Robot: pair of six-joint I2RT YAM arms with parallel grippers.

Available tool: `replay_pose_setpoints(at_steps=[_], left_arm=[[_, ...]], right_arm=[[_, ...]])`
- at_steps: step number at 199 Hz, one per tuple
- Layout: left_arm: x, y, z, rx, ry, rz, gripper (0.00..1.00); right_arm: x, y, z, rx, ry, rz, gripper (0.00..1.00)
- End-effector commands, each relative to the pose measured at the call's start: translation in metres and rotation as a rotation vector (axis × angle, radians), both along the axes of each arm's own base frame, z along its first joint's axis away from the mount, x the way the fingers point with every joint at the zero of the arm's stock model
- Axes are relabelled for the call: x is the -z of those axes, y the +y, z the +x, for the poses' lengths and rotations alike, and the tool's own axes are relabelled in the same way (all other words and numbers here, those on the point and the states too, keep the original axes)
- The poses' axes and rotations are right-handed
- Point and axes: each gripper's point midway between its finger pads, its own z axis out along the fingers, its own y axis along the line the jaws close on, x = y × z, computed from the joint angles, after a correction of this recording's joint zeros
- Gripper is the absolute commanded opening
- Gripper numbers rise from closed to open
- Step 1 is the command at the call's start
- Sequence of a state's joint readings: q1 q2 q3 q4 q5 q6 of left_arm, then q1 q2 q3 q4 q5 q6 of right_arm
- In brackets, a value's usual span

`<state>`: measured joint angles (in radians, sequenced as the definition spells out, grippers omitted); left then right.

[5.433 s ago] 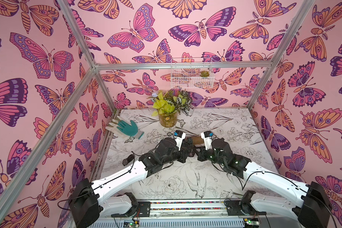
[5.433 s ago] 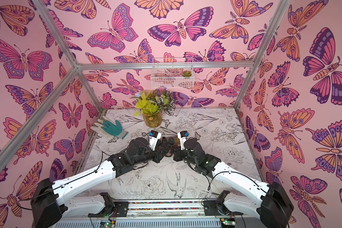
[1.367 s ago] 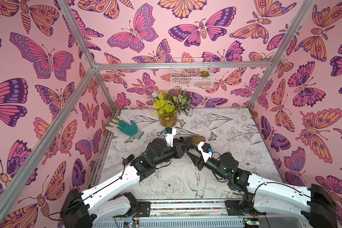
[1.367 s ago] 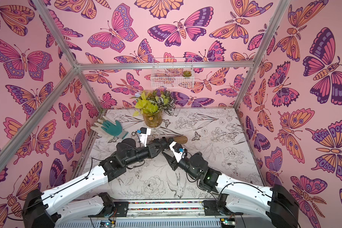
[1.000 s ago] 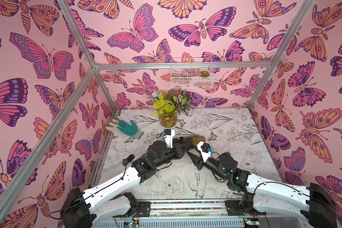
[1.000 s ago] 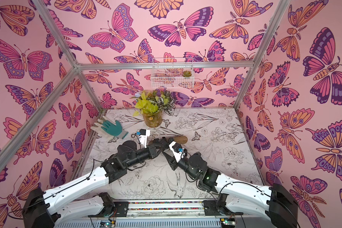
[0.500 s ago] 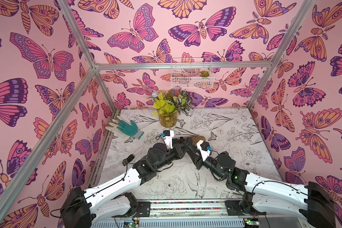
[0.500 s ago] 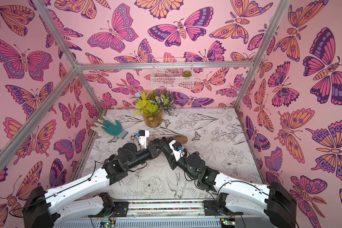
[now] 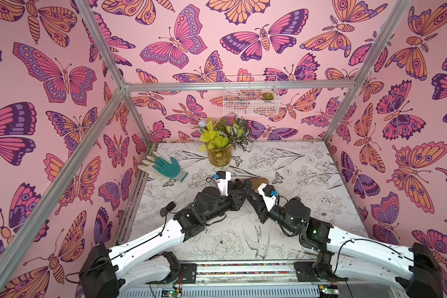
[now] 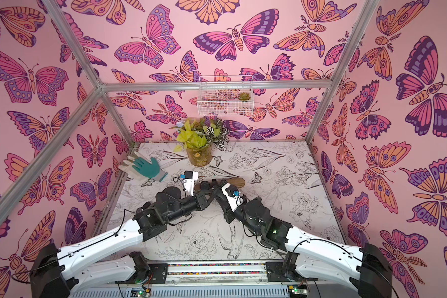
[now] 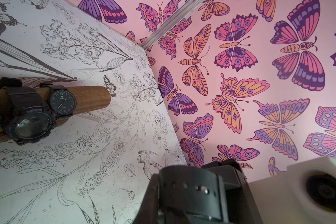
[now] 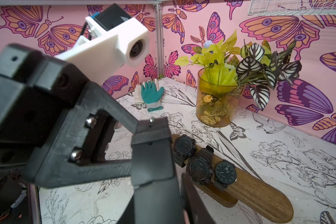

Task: Place watch on stand
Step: Pick up the watch at the center of the board.

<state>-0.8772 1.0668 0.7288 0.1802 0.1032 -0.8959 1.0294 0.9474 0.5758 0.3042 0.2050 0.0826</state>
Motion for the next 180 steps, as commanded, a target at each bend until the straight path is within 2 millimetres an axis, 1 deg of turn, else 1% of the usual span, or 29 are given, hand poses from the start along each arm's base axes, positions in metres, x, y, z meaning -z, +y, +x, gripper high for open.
replay_pose_setpoints(at_steps=[1,17,24,41,69,88,109,125,154,164,180], left_arm=[[0.016,0.006,0.001,0.023,-0.054,0.182,0.22],[0.015,0.005,0.002,0.051,-0.095,0.251,0.32],[0.015,0.005,0.002,0.066,-0.115,0.28,0.34],[0.018,0.003,0.002,0.103,-0.162,0.344,0.46],[0.021,0.003,0.0,0.154,-0.239,0.419,0.54],[0.02,0.004,-0.001,0.172,-0.295,0.445,0.56],[0.019,-0.001,-0.004,0.215,-0.362,0.467,0.56],[0.019,-0.006,-0.009,0.255,-0.429,0.469,0.55],[0.009,-0.015,-0.023,0.308,-0.6,0.428,0.51],[0.004,-0.016,-0.027,0.315,-0.641,0.399,0.5],[0.001,-0.015,-0.031,0.32,-0.674,0.381,0.48]], right_arm=[[-0.017,-0.002,-0.004,-0.013,0.019,0.001,0.29],[-0.015,-0.002,-0.008,-0.035,0.039,-0.036,0.3],[-0.013,-0.002,-0.01,-0.043,0.051,-0.049,0.29],[-0.012,0.0,-0.014,-0.066,0.071,-0.075,0.3],[-0.009,0.001,-0.018,-0.091,0.101,-0.112,0.29],[-0.004,0.004,-0.021,-0.115,0.123,-0.138,0.29],[0.0,0.008,-0.024,-0.14,0.146,-0.163,0.29],[0.002,0.011,-0.026,-0.16,0.158,-0.178,0.29],[0.004,0.011,-0.023,-0.148,0.16,-0.194,0.29],[0.005,0.011,-0.023,-0.145,0.163,-0.197,0.29],[0.005,0.011,-0.023,-0.143,0.165,-0.194,0.29]])
